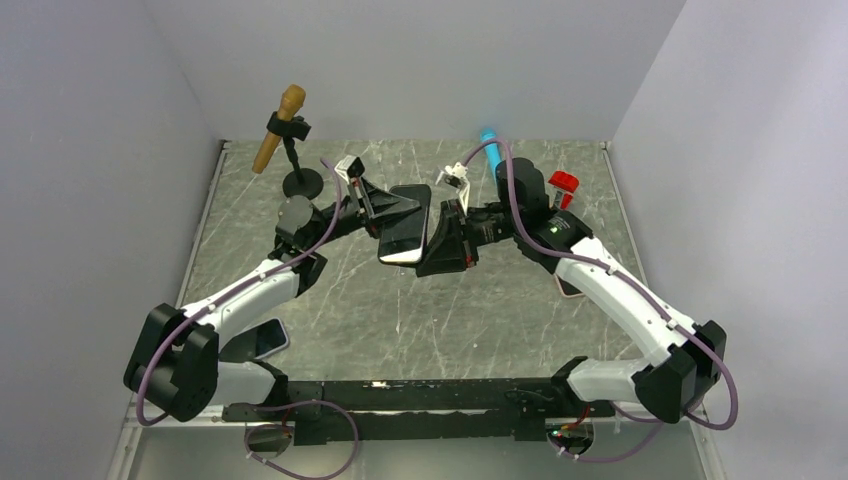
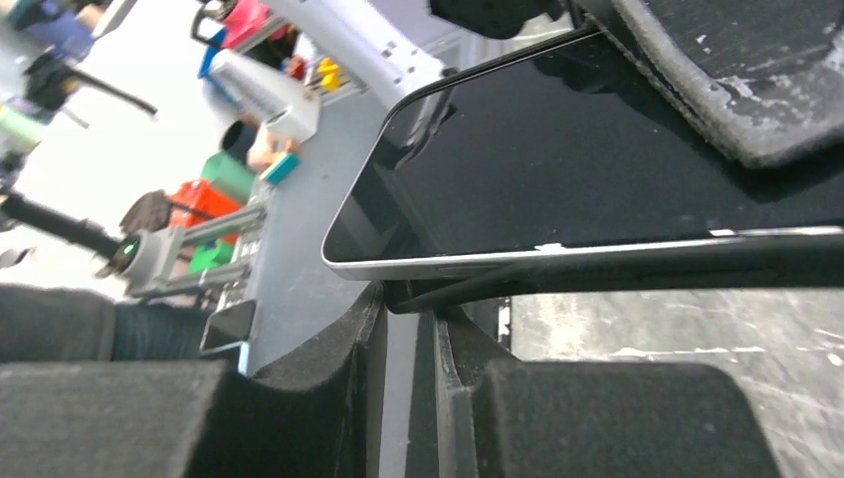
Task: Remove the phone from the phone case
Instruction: Remove the phone case from the phone.
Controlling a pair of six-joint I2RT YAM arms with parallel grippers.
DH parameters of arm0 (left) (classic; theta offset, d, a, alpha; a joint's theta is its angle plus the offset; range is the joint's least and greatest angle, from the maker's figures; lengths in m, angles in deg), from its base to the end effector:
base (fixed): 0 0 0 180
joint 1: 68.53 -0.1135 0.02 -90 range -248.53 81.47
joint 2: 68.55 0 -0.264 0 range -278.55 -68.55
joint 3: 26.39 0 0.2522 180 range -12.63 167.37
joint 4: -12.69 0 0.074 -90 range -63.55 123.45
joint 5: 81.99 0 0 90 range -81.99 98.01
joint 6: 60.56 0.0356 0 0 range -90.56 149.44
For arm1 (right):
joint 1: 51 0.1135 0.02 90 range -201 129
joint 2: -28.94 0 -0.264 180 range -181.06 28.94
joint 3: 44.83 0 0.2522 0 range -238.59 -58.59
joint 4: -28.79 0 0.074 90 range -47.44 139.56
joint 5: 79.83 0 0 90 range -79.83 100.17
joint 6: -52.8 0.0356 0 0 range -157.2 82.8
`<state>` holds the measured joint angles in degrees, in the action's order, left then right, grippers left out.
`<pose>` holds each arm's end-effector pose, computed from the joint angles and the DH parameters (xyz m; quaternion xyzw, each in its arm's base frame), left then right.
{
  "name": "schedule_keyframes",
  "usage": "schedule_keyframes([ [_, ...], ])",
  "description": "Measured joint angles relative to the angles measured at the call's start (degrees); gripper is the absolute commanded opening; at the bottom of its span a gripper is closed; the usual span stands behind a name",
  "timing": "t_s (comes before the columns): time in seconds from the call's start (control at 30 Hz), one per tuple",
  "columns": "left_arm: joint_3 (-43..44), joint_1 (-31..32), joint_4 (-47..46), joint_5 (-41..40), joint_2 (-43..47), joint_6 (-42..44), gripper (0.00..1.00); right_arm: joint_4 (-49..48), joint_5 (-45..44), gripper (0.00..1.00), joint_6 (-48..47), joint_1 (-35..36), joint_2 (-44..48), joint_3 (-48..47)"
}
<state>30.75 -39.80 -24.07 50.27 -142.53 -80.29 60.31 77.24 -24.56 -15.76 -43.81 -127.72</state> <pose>0.2365 -0.1570 0.3284 -0.1234 0.5989 -0.7875 0.0773 0.2031 0.1836 0.3780 -0.4403 0.6141 0.6077 0.2443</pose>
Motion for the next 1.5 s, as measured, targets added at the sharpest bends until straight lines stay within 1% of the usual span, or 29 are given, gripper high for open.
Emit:
schedule_keyframes([
  [0.1,0.0,0.0,0.4,-3.4,0.0,0.8,0.00,0.5,-7.9,0.00,2.2,0.7,1.6,0.1],
  [0.27,0.5,0.3,2.6,-11.1,-0.4,4.9,0.00,0.2,-27.5,0.00,12.5,1.4,7.7,3.5],
  [0.33,1.9,0.7,3.8,-13.8,-1.9,6.6,0.00,-0.2,-34.6,0.00,16.2,1.5,9.8,5.5],
  [0.43,3.9,1.0,6.4,-16.7,-3.7,9.8,0.00,-0.3,-42.3,0.01,18.7,1.4,11.3,7.4],
  [0.53,5.4,1.3,10.8,-19.4,-3.8,14.9,0.00,-0.3,-44.4,0.32,18.5,1.0,12.3,8.0],
  [0.57,6.7,1.6,13.2,-20.1,-3.6,17.6,0.00,-0.3,-44.4,0.42,18.3,0.6,12.5,8.1],
  [0.6,7.8,1.9,14.6,-20.7,-3.4,19.6,0.00,-0.3,-44.3,0.56,18.3,0.2,12.7,8.2],
  [0.63,8.6,2.1,15.8,-21.1,-3.0,21.4,0.00,-0.6,-44.5,0.66,18.1,-0.1,13.1,8.5],
  [0.67,9.3,2.4,16.9,-21.6,-2.3,23.2,0.00,-0.9,-44.8,0.72,18.4,-0.5,13.7,9.0],
  [0.73,9.7,3.2,17.1,-22.7,-0.5,25.7,0.00,-2.5,-45.1,0.78,20.0,-1.1,15.5,11.1],
  [0.83,9.2,4.3,12.9,-24.2,1.0,25.7,0.00,-6.8,-44.9,0.81,22.6,-1.3,18.6,14.6],
  [0.87,8.7,4.7,10.1,-24.7,1.0,24.7,0.00,-8.5,-44.6,0.81,23.5,-1.4,19.3,15.6],
  [0.97,6.3,5.2,3.6,-26.6,0.7,21.6,0.00,-11.5,-43.8,0.83,25.3,-1.5,19.4,16.4],
  [1.07,4.1,5.1,-0.8,-28.7,-0.3,18.3,0.00,-15.0,-43.0,0.83,27.2,-1.3,18.5,16.9],
  [1.17,3.1,5.0,-2.0,-29.6,-0.9,16.9,0.00,-18.7,-42.1,0.82,28.9,-0.2,17.8,18.3],
  [1.37,2.9,5.3,-3.5,-29.5,-1.3,16.0,0.00,-22.1,-41.9,0.80,28.9,5.4,16.6,18.3],
  [1.5,2.8,6.1,-4.7,-29.6,-2.1,14.3,0.00,-22.8,-43.9,0.74,28.6,6.8,16.3,18.3],
])
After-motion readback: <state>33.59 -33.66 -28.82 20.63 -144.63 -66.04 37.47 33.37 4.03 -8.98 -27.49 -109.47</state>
